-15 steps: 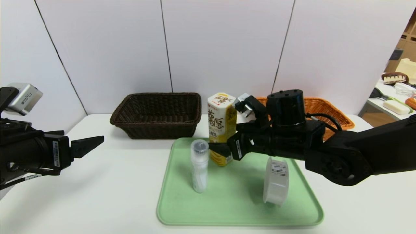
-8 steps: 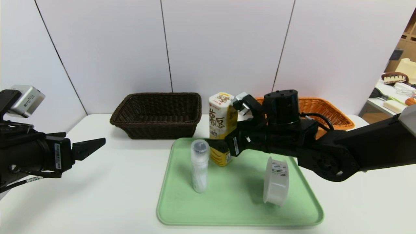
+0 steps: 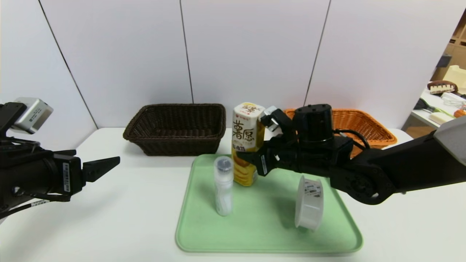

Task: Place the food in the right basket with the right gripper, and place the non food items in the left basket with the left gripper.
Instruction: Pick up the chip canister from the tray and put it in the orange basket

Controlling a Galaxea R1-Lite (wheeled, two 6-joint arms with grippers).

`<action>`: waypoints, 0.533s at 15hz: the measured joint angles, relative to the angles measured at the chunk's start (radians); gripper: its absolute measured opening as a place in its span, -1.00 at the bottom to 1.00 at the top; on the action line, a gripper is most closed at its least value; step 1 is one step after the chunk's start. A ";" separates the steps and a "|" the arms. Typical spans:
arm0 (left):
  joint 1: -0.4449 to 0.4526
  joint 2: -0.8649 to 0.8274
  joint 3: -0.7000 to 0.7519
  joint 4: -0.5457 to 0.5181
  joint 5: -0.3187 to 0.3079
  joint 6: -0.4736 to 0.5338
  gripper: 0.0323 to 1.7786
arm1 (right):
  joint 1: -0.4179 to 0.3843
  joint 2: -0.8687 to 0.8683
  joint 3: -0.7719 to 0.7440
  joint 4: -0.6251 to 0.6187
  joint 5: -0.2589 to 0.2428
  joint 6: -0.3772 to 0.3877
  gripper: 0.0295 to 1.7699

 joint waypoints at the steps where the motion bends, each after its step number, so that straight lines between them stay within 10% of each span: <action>1: -0.002 0.000 0.000 0.000 0.000 0.000 0.90 | -0.001 0.000 0.000 0.000 0.000 -0.001 -0.07; 8: -0.007 -0.001 0.018 -0.005 0.000 0.000 0.90 | -0.001 -0.007 0.003 -0.011 -0.031 -0.003 -0.07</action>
